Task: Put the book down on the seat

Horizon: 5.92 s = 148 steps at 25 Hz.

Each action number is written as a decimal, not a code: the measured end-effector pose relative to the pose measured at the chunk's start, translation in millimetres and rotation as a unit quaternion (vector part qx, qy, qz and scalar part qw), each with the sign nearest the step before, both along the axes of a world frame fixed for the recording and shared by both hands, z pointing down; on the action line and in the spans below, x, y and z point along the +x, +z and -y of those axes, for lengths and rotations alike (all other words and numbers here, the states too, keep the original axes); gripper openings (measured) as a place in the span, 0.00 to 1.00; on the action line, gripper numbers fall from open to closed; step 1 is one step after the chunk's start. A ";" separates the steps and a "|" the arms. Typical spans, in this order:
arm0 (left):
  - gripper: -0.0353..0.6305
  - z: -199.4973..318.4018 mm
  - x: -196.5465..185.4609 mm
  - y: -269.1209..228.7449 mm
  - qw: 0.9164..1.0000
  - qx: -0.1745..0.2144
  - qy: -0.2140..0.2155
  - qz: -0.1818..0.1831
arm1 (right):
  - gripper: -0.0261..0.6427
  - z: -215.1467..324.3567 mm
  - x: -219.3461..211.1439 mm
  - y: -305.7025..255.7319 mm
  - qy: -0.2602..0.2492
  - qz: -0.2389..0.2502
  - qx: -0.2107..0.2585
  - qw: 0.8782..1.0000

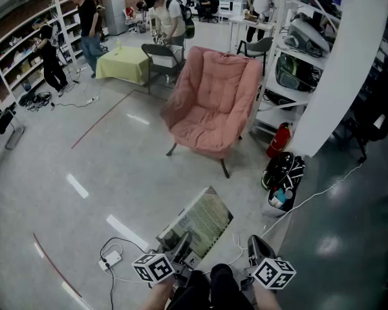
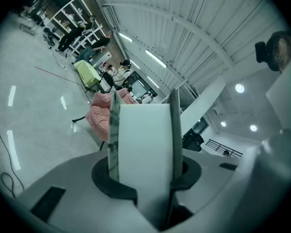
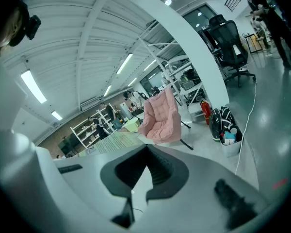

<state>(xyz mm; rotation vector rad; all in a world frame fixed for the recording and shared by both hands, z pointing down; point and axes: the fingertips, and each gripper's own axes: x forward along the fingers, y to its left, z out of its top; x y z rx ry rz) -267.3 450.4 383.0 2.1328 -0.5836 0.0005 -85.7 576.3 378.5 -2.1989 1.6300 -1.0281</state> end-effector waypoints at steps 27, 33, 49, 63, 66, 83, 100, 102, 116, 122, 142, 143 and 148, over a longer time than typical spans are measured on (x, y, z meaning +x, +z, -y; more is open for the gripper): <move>0.29 -80.8 43.2 -9.8 0.996 -0.003 -0.088 -0.015 | 0.06 -42.4 29.1 -32.6 -0.118 -0.024 0.050 0.991; 0.29 -70.4 54.0 -20.3 0.995 0.004 -0.102 -0.013 | 0.06 -21.7 39.1 -32.4 -0.125 -0.017 0.043 0.991; 0.29 38.8 116.1 -10.2 0.995 0.005 -0.099 -0.029 | 0.06 88.3 95.3 -24.5 -0.116 -0.019 0.049 0.992; 0.29 150.1 148.8 -20.7 0.996 0.013 -0.087 -0.026 | 0.06 199.1 129.4 -33.3 -0.101 -0.016 0.050 0.993; 0.29 164.7 150.0 -15.2 0.996 0.008 -0.088 -0.028 | 0.06 214.2 130.4 -29.5 -0.102 -0.015 0.047 0.994; 0.29 234.8 142.6 -5.8 0.995 0.015 -0.093 -0.025 | 0.06 283.8 125.3 -7.3 -0.104 -0.004 0.045 0.994; 0.29 254.7 152.2 3.9 0.995 -0.002 -0.094 -0.016 | 0.06 302.0 146.6 0.9 -0.091 0.003 0.029 0.995; 0.29 263.4 158.1 6.4 0.995 -0.005 -0.096 -0.012 | 0.06 312.3 153.2 1.7 -0.092 0.006 0.030 0.995; 0.29 348.0 206.0 20.7 0.994 -0.020 -0.110 0.005 | 0.06 406.1 199.2 16.2 -0.115 0.025 0.018 0.993; 0.29 385.1 238.0 21.5 0.994 -0.028 -0.108 0.006 | 0.06 445.5 224.4 18.0 -0.129 0.031 0.013 0.991; 0.29 513.1 309.7 55.2 0.981 -0.075 -0.176 -0.003 | 0.06 595.4 307.6 47.8 -0.189 0.050 -0.012 0.981; 0.29 519.3 312.3 60.6 0.981 -0.080 -0.177 -0.006 | 0.06 603.3 309.3 53.6 -0.195 0.050 -0.016 0.979; 0.29 552.5 318.2 94.0 0.979 -0.099 -0.180 -0.002 | 0.06 647.0 309.1 82.1 -0.215 0.052 -0.031 0.975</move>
